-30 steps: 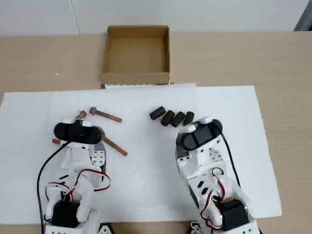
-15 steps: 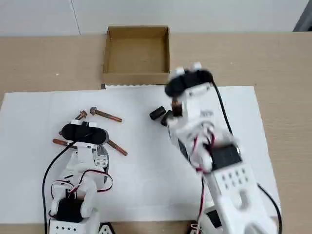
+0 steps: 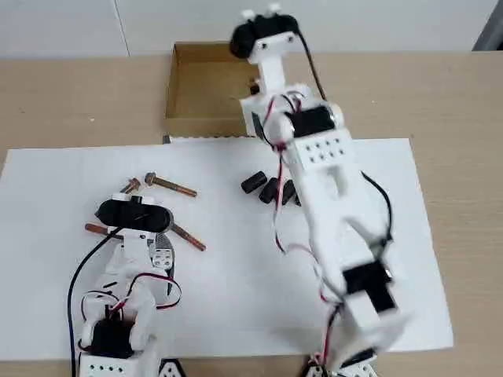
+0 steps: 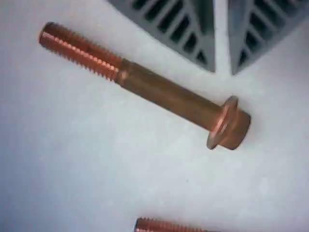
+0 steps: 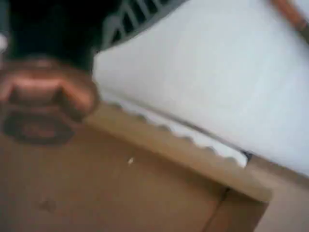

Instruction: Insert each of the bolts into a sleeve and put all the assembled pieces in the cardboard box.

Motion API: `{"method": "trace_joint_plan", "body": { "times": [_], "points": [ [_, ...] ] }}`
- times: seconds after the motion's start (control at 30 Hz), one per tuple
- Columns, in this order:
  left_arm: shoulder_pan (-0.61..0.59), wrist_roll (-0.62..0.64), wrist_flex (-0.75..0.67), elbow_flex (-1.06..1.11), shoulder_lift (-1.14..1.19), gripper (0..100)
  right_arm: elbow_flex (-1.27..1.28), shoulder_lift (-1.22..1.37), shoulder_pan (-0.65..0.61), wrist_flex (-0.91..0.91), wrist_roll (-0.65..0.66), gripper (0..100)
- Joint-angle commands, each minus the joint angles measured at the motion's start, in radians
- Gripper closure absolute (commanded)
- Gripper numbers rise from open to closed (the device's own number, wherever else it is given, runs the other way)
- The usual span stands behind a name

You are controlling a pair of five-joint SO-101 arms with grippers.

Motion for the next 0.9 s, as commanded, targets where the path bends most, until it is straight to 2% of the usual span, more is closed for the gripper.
{"method": "trace_joint_plan", "body": {
  "times": [0.0, 0.27, 0.47, 0.6, 0.77, 0.87],
  "points": [
    [-0.005, 0.000, -0.003, -0.001, -0.011, 99, -0.296, 0.166, 0.010, -0.028, 0.072, 99.5],
    [-0.005, 0.000, -0.003, -0.001, -0.011, 99, -0.772, 0.573, 0.024, -0.030, 0.192, 99.5],
    [-0.005, 0.000, -0.003, -0.001, -0.011, 99, -1.082, 0.828, 0.053, -0.021, 0.215, 99.4],
    [-0.005, 0.000, -0.003, -0.001, -0.011, 99, -1.168, 0.923, 0.061, -0.005, 0.215, 98.7],
    [-0.005, 0.000, -0.003, -0.001, -0.011, 99, -1.177, 0.952, 0.061, 0.031, 0.209, 86.0],
    [-0.005, 0.000, -0.003, -0.001, -0.011, 99, -1.177, 0.952, 0.059, 0.031, 0.209, 87.1]
  ]
}}
